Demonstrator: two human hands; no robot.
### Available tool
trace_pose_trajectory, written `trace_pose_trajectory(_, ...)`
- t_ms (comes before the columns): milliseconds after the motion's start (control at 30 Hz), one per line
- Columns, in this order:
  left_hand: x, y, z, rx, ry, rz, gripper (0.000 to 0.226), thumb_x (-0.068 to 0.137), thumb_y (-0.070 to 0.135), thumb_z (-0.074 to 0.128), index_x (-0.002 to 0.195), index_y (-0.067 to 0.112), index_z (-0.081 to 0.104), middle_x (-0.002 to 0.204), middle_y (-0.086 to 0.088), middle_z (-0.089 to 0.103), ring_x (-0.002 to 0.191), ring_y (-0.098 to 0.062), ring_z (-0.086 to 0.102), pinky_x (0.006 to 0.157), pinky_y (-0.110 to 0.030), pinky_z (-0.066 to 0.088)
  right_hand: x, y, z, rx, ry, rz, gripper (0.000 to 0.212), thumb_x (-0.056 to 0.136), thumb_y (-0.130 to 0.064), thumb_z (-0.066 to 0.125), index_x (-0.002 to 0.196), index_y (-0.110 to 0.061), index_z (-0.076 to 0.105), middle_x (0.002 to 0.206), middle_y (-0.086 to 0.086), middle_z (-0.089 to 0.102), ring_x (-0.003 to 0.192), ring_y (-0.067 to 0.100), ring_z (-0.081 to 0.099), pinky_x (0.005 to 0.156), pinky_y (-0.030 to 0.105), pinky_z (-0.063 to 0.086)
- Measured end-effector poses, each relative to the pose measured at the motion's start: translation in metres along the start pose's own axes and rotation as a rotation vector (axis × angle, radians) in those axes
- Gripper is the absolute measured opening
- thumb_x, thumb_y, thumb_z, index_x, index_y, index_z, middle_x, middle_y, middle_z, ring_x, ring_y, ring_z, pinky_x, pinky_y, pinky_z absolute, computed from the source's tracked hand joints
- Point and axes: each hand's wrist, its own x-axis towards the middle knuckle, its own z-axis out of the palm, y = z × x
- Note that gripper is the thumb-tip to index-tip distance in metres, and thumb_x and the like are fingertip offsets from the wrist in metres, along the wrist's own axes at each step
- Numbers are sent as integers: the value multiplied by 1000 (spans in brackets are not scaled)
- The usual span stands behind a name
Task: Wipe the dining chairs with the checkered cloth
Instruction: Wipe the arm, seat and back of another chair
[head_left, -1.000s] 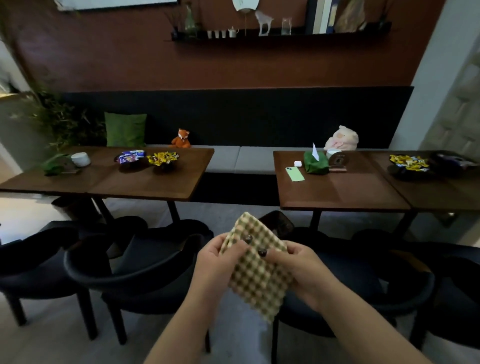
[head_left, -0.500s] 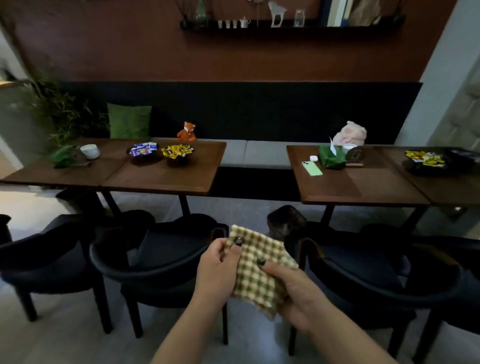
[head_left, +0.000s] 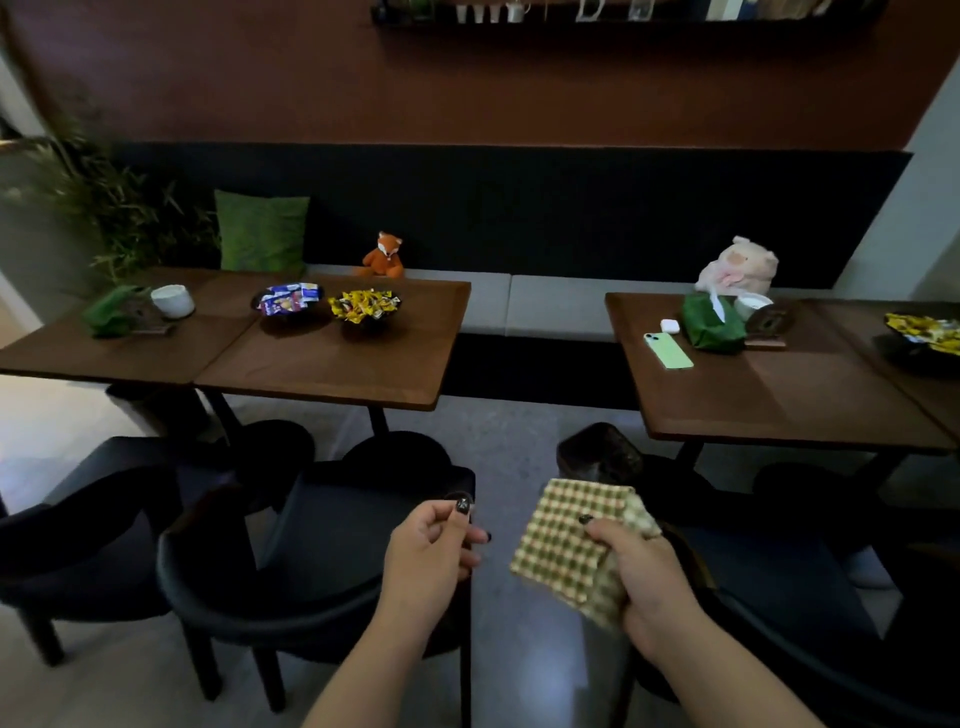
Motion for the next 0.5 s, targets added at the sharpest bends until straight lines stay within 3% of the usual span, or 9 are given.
trace_pose_trajectory(100,43,7,-6,-1,4,-29,14,98,18,53,95,17,67,73,2,73,57,-6,64,51,-17,48,41,-5,16,-137,77,-140,14,86,-8,63,95,-18,67,80,-5,75,69,14,71,50,21,51)
trace_pose_trajectory(200,80,9,-18,-34,23,-44,16,98,16,51,96,15,68,72,-1,73,58,-8,65,51,-18,48,78,1,41,-291,68,-254,24,89,-6,58,98,-27,63,91,-14,70,82,6,66,59,18,48)
trace_pose_trajectory(367,123,-3,-40,-81,31,-139,17,99,17,49,99,13,66,76,-4,73,64,-12,68,60,-25,49,122,41,82,-327,42,-110,27,93,-6,51,108,-23,66,101,-4,72,93,20,68,85,38,55)
trace_pose_trajectory(500,154,-23,-54,-44,-18,-235,17,100,19,47,101,14,64,82,-6,74,76,-18,71,69,-30,52,141,75,107,-439,78,-46,22,94,-17,50,92,-32,66,96,-7,72,91,18,67,88,41,54)
